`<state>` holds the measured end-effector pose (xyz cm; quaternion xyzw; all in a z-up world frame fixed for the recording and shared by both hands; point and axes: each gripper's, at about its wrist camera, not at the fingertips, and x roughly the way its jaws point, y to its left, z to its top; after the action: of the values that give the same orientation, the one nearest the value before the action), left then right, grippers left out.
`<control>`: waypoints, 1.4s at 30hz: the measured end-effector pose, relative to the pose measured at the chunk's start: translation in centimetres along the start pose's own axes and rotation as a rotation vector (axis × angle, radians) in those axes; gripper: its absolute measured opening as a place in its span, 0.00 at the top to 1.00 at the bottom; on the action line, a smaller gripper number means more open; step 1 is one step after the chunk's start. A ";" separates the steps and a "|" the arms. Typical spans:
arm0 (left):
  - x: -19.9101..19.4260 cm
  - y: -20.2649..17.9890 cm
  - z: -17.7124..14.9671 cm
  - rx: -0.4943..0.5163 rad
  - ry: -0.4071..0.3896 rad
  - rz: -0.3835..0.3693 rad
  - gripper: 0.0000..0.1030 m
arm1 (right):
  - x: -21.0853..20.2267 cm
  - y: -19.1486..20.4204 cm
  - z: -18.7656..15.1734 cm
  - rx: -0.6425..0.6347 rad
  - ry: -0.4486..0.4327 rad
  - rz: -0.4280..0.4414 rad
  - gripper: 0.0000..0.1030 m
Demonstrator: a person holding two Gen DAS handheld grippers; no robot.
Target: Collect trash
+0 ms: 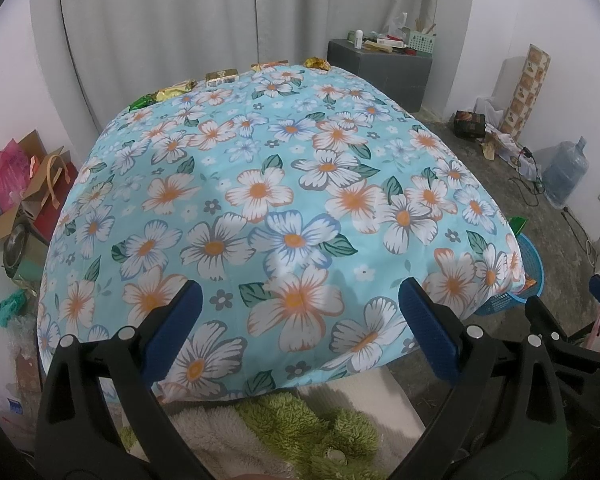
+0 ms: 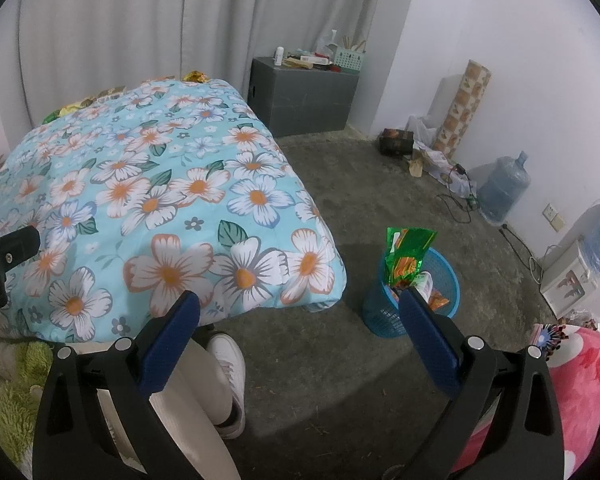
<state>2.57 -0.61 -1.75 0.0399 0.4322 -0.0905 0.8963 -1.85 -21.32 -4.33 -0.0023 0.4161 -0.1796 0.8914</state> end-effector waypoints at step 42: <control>0.1 0.1 0.0 0.003 0.001 0.003 0.08 | -0.2 0.5 0.0 0.007 -0.002 0.006 0.06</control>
<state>2.61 -0.55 -1.80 0.0418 0.4324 -0.0899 0.8962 -1.82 -20.81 -4.28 0.0020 0.4144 -0.1783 0.8925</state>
